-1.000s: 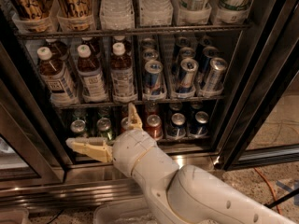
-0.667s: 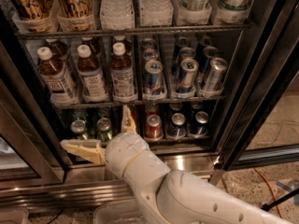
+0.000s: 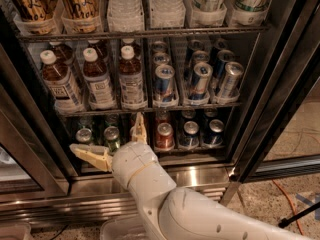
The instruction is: Pick blue plastic bottle from middle shelf of fridge
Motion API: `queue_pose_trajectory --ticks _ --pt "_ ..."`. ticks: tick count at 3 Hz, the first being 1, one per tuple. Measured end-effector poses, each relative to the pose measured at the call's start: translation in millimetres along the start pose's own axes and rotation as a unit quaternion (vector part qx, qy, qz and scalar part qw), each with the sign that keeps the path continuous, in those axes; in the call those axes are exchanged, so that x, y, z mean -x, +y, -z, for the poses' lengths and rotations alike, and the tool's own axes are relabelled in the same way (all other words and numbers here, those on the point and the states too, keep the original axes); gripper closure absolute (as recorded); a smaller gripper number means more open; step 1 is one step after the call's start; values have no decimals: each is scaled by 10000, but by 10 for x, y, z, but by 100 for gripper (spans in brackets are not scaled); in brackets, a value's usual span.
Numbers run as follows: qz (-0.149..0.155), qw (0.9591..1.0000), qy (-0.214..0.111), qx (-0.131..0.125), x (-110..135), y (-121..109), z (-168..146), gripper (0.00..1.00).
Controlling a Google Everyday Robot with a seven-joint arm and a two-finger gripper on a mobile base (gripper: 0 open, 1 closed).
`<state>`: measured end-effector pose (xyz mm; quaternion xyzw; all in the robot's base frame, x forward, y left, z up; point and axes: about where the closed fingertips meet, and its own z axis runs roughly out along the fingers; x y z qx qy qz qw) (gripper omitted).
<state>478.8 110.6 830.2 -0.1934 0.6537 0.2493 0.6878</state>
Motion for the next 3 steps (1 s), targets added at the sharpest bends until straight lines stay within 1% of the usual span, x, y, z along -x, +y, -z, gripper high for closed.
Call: queue_pose_trajectory --ticks 1,2,3 --pt "46 10000 -25 -67 12 -36 -1 0" --pt "143 9999 -67 -30 13 -49 -15 0" --pt "472 9988 -141 59 26 -221 -195 0"
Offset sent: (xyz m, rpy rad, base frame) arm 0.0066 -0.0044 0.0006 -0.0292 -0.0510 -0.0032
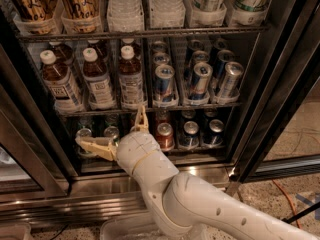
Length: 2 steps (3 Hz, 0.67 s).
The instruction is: Pick blue plastic bottle from middle shelf of fridge
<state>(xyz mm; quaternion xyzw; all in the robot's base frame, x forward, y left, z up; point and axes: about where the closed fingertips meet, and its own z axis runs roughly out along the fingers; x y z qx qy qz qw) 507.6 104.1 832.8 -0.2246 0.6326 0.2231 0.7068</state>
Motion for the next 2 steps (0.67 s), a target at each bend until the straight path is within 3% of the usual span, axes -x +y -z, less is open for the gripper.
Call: queue_pose_trajectory --ticks 1,2 --pt "0 10000 0 0 0 0 0 0" --pt "192 9998 -52 -75 -20 -97 -119 0"
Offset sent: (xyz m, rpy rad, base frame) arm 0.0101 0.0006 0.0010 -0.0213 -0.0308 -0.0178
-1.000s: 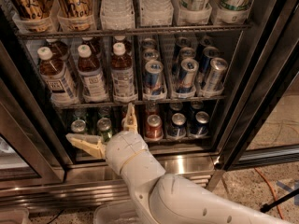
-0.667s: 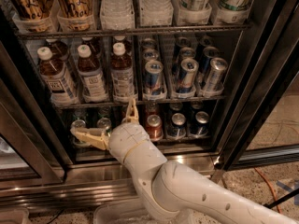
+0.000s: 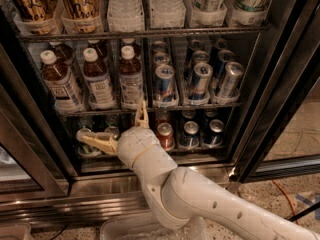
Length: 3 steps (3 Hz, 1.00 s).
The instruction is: Pick blue plastic bottle from middle shelf of fridge
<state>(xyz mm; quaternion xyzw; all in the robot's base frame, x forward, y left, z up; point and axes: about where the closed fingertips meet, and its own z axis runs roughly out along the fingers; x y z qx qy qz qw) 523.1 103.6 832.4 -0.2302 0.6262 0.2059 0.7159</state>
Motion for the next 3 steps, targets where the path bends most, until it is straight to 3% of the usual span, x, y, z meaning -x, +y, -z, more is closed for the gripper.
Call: queue_pose_trajectory --ticks 1,2,3 --pt "7 10000 -2 -4 0 -5 -5 0" --pt "7 10000 -2 -4 0 -5 -5 12" --pt "7 10000 -2 -4 0 -5 -5 45"
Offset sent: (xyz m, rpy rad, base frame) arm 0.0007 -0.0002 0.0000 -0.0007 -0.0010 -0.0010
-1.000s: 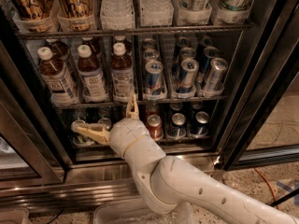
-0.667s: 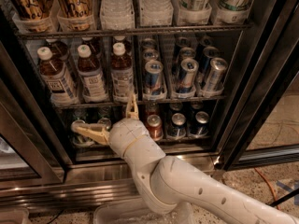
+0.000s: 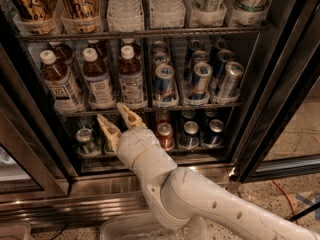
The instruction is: Pick blue plastic bottle from middle shelf of fridge
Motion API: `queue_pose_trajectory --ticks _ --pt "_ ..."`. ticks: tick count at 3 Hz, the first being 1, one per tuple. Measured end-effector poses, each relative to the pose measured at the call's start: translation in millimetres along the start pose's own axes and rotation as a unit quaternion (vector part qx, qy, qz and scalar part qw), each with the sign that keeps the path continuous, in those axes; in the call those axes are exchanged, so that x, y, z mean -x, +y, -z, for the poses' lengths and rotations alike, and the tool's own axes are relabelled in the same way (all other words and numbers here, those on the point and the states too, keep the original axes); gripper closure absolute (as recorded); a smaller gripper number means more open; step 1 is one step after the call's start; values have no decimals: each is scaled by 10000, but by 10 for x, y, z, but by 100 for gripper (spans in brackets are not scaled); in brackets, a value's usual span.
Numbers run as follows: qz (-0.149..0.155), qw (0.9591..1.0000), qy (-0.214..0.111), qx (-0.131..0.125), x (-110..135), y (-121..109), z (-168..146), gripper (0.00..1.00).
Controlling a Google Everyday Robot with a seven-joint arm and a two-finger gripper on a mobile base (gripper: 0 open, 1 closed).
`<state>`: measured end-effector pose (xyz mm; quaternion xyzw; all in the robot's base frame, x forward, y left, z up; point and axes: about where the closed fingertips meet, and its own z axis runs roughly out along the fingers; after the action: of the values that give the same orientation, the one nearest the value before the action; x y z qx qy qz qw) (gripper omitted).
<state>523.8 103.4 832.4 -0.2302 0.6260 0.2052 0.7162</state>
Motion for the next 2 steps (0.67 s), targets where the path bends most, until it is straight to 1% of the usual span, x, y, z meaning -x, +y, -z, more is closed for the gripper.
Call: queue_pose_trajectory --ticks 1,2 --pt "0 10000 0 0 0 0 0 29" --pt "0 10000 0 0 0 0 0 28"
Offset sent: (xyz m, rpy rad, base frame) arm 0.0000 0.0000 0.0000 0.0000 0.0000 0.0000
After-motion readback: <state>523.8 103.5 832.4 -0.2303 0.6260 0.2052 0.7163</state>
